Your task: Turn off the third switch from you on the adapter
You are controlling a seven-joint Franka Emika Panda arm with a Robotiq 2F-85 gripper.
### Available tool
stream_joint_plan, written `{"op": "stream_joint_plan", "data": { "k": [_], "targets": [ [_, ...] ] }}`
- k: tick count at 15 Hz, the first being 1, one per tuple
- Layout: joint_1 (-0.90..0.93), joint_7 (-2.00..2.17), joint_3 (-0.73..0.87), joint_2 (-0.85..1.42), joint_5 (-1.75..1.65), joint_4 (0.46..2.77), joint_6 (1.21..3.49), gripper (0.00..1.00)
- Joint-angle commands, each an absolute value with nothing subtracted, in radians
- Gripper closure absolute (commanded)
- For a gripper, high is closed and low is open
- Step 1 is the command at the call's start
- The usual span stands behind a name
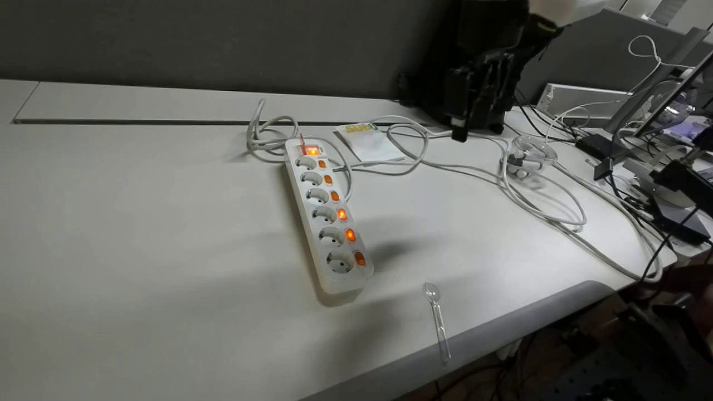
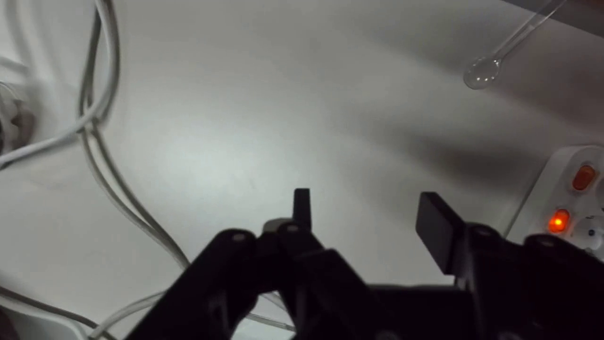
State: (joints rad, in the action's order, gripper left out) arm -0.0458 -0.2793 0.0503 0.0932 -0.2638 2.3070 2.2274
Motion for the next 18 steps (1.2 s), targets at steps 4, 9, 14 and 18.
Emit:
{"op": "stream_joint_plan", "data": {
  "k": [4,9,14,18],
  "targets": [
    [-0.017,-0.336,-0.017,0.186,-0.165,2.346,2.293,0.89],
    [0.012,-0.294,-0.046,0.182,-0.175,2.424,2.536,1.0],
    [0.013,-0.321,-0.054,0.204,-0.169,2.416,2.549,0.99],
    [0.013,-0.321,-0.054,0.203,-0.169,2.417,2.553,0.99]
  ]
}}
